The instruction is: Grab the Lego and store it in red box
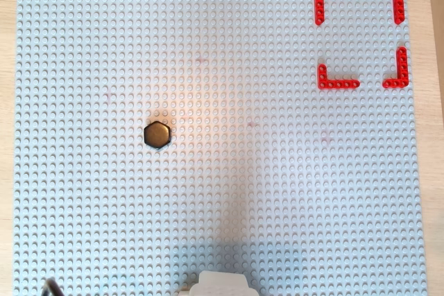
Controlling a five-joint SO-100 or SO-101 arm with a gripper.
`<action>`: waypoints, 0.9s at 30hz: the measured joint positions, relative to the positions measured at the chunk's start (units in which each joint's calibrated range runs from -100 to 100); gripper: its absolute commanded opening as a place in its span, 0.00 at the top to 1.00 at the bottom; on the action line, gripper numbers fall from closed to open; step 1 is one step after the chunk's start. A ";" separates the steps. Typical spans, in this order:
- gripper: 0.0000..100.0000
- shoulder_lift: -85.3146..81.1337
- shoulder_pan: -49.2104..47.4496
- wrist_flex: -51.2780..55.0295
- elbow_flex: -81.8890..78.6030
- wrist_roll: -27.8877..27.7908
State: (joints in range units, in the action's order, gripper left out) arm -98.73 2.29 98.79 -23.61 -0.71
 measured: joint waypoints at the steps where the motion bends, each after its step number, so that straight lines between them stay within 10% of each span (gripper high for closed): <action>1: 0.98 0.00 0.00 0.00 0.00 0.00; 27: 0.92 4.23 0.00 -10.79 -0.09 -0.20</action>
State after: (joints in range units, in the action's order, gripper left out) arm -94.51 2.29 88.00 -23.70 -0.90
